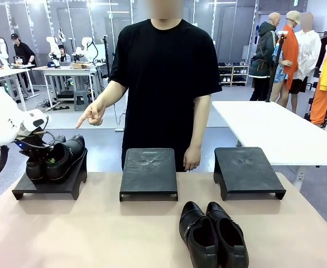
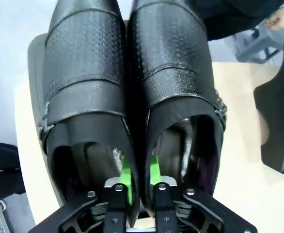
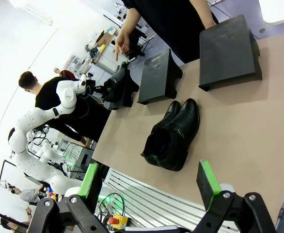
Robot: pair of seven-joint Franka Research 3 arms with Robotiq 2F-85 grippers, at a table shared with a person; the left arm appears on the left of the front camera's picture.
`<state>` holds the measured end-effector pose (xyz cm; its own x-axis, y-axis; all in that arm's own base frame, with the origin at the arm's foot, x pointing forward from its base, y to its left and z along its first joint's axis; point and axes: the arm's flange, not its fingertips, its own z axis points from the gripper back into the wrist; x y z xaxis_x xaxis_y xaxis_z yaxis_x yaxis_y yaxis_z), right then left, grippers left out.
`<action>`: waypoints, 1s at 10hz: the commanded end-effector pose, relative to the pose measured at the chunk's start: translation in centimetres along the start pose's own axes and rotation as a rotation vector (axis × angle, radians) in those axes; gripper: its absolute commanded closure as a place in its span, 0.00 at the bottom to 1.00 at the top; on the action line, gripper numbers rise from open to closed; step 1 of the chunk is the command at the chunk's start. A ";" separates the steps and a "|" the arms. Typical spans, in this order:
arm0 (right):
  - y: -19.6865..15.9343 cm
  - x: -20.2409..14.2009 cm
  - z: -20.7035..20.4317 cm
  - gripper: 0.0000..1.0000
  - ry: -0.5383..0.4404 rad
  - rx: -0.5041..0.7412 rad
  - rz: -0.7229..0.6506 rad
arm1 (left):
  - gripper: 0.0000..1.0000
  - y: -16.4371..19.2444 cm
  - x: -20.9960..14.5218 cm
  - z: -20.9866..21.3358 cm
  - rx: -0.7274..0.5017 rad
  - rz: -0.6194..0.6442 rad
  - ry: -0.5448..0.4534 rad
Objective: Place the shoes on the stand as instructed by the person.
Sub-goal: Pick up one pair of Shoes and place it on the Shoes Stand indicated by the person.
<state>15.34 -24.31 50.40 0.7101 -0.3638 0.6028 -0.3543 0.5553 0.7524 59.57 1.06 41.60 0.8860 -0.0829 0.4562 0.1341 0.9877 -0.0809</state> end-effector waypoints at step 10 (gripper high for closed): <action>0.1 0.1 0.0 0.00 -0.007 0.005 0.021 | 0.00 -1.6 -1.3 4.5 0.020 -0.042 0.004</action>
<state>15.34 -24.31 50.40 0.7100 -0.3637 0.6030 -0.3544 0.5554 0.7523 57.11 0.31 44.94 0.8693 -0.1188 0.4798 0.1668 0.9842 -0.0586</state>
